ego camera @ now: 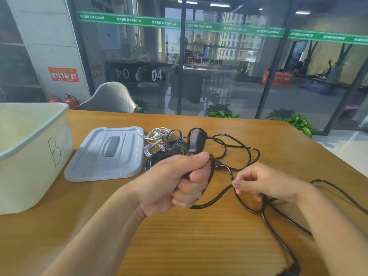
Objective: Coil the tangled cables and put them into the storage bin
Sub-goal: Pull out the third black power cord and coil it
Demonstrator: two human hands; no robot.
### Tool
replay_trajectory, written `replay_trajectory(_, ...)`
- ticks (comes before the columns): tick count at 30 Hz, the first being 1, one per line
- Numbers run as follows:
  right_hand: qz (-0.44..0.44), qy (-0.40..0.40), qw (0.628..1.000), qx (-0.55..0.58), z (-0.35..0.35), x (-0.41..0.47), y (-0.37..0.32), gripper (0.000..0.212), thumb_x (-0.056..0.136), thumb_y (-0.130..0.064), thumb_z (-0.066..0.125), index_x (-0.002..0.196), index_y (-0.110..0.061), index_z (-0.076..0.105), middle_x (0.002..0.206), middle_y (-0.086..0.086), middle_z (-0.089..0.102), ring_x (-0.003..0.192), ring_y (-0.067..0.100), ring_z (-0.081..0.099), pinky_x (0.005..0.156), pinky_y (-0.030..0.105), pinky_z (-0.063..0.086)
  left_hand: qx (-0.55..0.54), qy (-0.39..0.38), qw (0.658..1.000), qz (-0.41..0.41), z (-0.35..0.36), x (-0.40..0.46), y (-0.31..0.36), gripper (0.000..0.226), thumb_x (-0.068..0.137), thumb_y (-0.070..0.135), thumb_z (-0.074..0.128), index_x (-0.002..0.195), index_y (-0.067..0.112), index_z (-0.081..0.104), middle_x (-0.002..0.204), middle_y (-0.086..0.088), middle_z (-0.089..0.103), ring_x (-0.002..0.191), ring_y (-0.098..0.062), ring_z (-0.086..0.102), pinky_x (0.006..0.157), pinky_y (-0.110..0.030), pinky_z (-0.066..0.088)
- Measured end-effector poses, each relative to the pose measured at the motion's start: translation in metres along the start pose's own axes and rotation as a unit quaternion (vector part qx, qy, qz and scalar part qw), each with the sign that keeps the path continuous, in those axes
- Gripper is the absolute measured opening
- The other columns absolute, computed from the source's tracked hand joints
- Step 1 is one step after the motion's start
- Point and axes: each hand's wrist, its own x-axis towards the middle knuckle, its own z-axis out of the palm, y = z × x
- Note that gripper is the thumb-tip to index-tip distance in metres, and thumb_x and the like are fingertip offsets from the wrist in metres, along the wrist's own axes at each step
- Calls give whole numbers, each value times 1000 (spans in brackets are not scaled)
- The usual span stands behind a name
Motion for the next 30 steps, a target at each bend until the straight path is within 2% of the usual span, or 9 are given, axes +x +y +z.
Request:
replay_trajectory(4, 21, 226, 960, -165, 12, 6, -17, 74, 59, -93, 64, 61, -19, 65, 49, -8, 50, 49, 12, 42, 52, 30, 36, 52, 2, 997, -54, 9, 9, -14, 41, 101, 46, 45, 66, 25, 50, 55, 10, 30, 45, -5, 21, 42, -18, 19)
replay_trajectory(7, -11, 391, 888, -244, 24, 4, -32, 77, 59, -93, 61, 51, -18, 47, 41, -8, 42, 44, 11, 38, 45, 27, 29, 99, 32, 991, -81, 12, 18, -24, 42, 101, 47, 48, 66, 24, 49, 56, 8, 29, 45, -7, 21, 41, -18, 19)
replay_trajectory(9, -57, 427, 876, -217, 33, 3, -38, 68, 67, -84, 66, 53, -20, 47, 43, -8, 42, 44, 12, 38, 44, 28, 27, 128, 42, 987, -91, 12, 21, -31, 46, 107, 46, 47, 67, 24, 50, 55, 8, 30, 45, -8, 21, 42, -18, 19)
replay_trajectory(12, -124, 410, 897, -110, 45, 6, -41, 45, 88, -54, 76, 59, -23, 59, 46, -11, 47, 46, 11, 40, 46, 20, 28, 170, 74, 977, -102, 14, 26, -42, 44, 104, 49, 48, 68, 23, 52, 56, 8, 33, 48, -10, 22, 44, -20, 19)
replay_trajectory(15, -132, 349, 928, 12, 48, 8, -44, 41, 101, -42, 62, 69, -18, 68, 56, -14, 58, 53, 5, 52, 54, 19, 35, 173, 127, 972, -91, 14, 32, -51, 47, 109, 45, 45, 69, 22, 49, 57, 7, 34, 50, -12, 23, 45, -22, 19)
replay_trajectory(17, -130, 301, 941, 89, 47, 6, -45, 41, 98, -39, 49, 72, -14, 67, 57, -10, 53, 52, 4, 46, 51, 26, 37, 146, 163, 973, -74, 10, 34, -52, 47, 109, 44, 44, 69, 22, 49, 58, 6, 32, 51, -12, 22, 47, -22, 18)
replay_trajectory(19, -133, 273, 950, 71, 47, 4, -48, 38, 96, -38, 44, 71, -15, 62, 57, -6, 42, 54, 13, 42, 52, 42, 42, 121, 193, 972, -50, 4, 35, -52, 46, 109, 45, 45, 69, 22, 50, 59, 6, 31, 51, -13, 22, 49, -24, 18)
replay_trajectory(25, -171, 250, 953, -7, 59, 0, -53, 39, 99, -47, 42, 73, -22, 56, 57, 8, 46, 56, 20, 47, 58, 46, 50, 62, 209, 976, -20, -5, 34, -51, 39, 97, 53, 46, 70, 26, 53, 63, 7, 30, 53, -14, 20, 54, -30, 17)
replay_trajectory(30, -216, 256, 940, -68, 68, -3, -60, 35, 105, -53, 42, 75, -49, 58, 62, -14, 60, 56, 14, 51, 55, 41, 47, 62, 216, 974, 15, -3, 35, -50, 47, 95, 67, 45, 69, 27, 50, 64, 5, 28, 55, -16, 19, 52, -29, 18)
